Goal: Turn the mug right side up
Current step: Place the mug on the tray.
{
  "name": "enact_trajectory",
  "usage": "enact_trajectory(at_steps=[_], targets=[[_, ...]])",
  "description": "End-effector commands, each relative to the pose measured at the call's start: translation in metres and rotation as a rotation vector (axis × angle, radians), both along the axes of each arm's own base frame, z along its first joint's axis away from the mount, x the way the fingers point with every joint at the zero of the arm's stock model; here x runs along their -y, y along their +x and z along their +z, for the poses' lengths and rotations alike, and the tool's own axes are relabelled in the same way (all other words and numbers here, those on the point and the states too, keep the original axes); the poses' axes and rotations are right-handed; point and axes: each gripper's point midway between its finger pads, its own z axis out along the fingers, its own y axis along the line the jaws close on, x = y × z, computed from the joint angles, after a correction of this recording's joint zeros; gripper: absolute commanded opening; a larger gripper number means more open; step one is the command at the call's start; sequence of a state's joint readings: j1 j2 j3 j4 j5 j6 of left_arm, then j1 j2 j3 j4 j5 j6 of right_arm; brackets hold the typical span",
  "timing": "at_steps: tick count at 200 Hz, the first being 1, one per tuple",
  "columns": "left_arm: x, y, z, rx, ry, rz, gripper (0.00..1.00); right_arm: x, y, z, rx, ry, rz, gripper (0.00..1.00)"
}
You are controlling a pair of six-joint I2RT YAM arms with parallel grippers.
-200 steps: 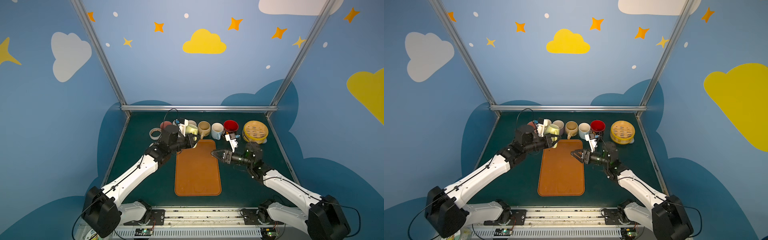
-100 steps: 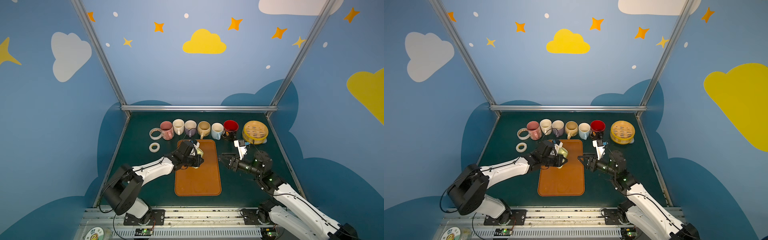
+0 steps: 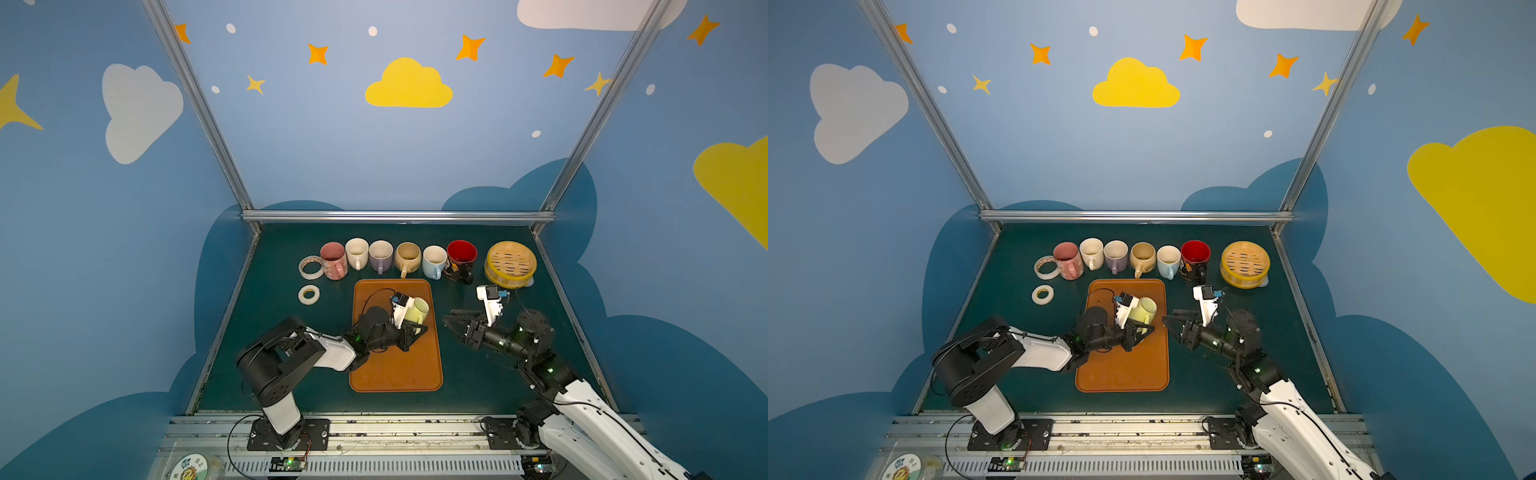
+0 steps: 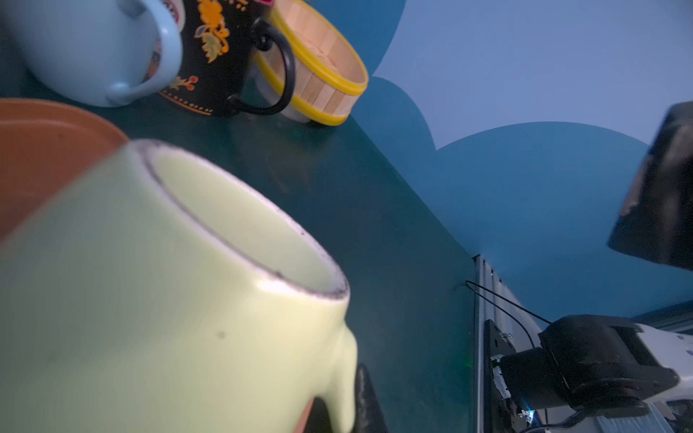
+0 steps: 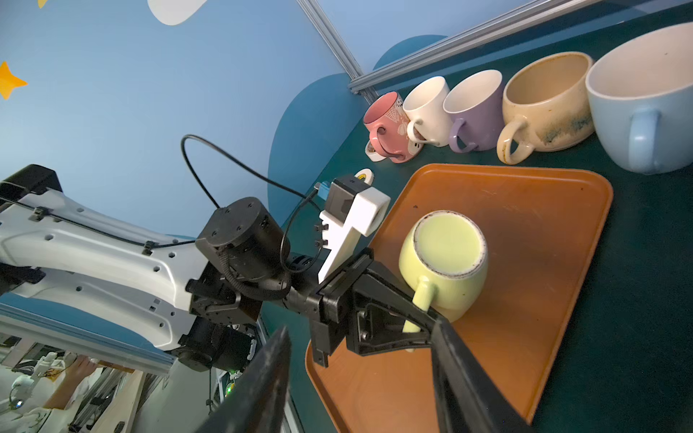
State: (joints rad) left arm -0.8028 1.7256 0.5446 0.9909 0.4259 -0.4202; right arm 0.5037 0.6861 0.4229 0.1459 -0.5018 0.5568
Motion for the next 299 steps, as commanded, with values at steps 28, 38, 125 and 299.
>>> enact_trajectory(at_steps=[28, 38, 125, 299], targets=[[0.000, -0.009, 0.019, 0.191, -0.135, -0.009, 0.04, 0.000, 0.002, 0.006, 0.014, 0.002, 0.009, 0.55], [-0.003, -0.012, 0.013, 0.194, -0.115, -0.003, 0.06, 0.000, 0.002, 0.007, 0.016, 0.002, 0.010, 0.54], [-0.026, -0.017, -0.010, 0.158, -0.048, 0.067, 0.54, 0.001, 0.005, 0.005, 0.011, -0.002, 0.010, 0.55], [-0.150, 0.035, 0.036, -0.151, 0.419, 0.600, 0.26, 0.004, 0.103, -0.071, -0.297, -0.540, -0.201, 0.02]])
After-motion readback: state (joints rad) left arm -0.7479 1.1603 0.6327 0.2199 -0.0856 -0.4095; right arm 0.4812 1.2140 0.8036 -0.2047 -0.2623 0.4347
